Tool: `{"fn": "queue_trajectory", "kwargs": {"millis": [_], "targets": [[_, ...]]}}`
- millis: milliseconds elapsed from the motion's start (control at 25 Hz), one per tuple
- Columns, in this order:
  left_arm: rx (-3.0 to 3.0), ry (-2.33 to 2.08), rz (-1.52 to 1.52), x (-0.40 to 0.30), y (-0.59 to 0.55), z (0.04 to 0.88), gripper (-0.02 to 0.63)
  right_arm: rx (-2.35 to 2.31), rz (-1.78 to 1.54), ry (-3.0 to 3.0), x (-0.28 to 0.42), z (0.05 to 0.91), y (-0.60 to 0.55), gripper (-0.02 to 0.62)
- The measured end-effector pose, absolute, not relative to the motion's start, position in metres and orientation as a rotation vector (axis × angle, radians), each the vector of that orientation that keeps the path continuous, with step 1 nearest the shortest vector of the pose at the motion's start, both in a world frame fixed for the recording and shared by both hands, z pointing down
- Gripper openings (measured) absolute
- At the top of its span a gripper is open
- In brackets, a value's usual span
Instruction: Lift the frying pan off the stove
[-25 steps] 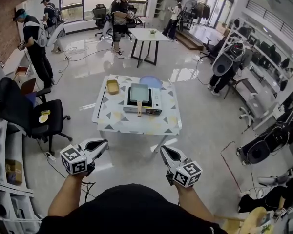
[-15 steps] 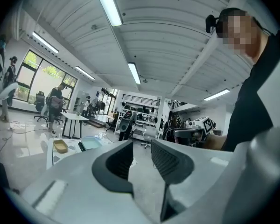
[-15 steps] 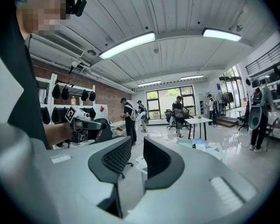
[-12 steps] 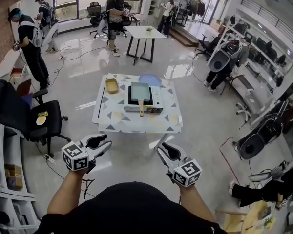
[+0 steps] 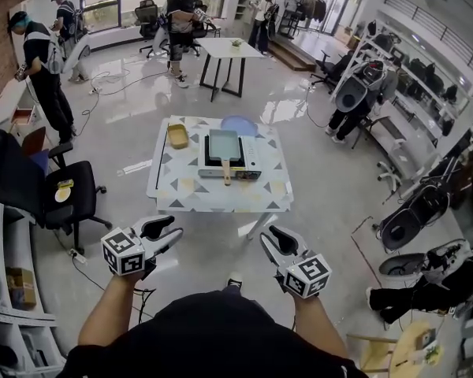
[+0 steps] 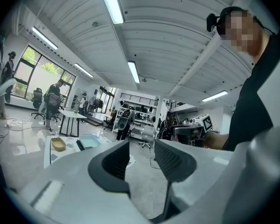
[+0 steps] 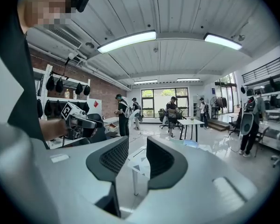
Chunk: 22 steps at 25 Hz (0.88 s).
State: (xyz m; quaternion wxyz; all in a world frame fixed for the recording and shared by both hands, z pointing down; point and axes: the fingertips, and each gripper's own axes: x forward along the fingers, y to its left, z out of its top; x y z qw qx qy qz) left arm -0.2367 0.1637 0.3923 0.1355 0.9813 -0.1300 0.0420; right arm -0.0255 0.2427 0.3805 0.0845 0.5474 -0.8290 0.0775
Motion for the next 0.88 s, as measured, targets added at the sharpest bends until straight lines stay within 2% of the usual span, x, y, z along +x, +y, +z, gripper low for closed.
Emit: {"fn": "queue_trajectory", "kwargs": {"millis": [480,880], "targets": [[2.822,-0.406,0.148,-0.231,0.146,0.404,0.167,1.639,0.290,-2.502,-0.010,0.394,0.212,0.147],[2.817,-0.411,0.161,-0.199,0.117,0.406,0.167,1.640,0.343,-2.518,0.024,0.408,0.182,0.146]]}}
